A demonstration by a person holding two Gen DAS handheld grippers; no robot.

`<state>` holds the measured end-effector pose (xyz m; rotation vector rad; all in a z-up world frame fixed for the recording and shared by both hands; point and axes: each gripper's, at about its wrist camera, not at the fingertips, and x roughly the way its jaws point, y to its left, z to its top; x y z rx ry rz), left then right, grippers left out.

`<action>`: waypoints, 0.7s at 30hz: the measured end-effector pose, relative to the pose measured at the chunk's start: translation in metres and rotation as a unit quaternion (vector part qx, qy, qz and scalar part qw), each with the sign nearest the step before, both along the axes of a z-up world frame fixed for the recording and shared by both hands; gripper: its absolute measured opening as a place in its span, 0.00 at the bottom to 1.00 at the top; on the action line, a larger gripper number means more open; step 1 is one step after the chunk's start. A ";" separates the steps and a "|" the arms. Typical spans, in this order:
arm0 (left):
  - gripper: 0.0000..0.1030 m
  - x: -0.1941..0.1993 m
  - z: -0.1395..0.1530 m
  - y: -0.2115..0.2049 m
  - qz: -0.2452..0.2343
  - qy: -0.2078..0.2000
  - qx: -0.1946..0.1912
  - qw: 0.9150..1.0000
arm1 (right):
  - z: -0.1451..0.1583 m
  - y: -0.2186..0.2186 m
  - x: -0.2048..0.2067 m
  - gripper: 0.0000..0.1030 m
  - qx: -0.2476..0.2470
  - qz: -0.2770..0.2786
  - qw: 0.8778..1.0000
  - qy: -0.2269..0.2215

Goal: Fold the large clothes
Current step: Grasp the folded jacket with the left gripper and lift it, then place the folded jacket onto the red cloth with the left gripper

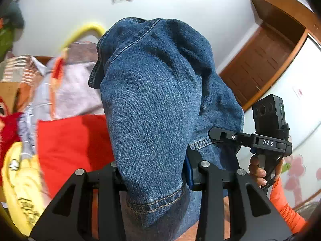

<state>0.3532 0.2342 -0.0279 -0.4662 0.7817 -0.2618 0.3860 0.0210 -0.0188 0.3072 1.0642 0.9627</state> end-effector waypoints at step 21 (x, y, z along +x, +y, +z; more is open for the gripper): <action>0.43 0.042 -0.192 0.152 0.148 0.164 -0.012 0.975 | -0.165 0.185 0.058 0.33 -0.103 0.015 0.989 0.104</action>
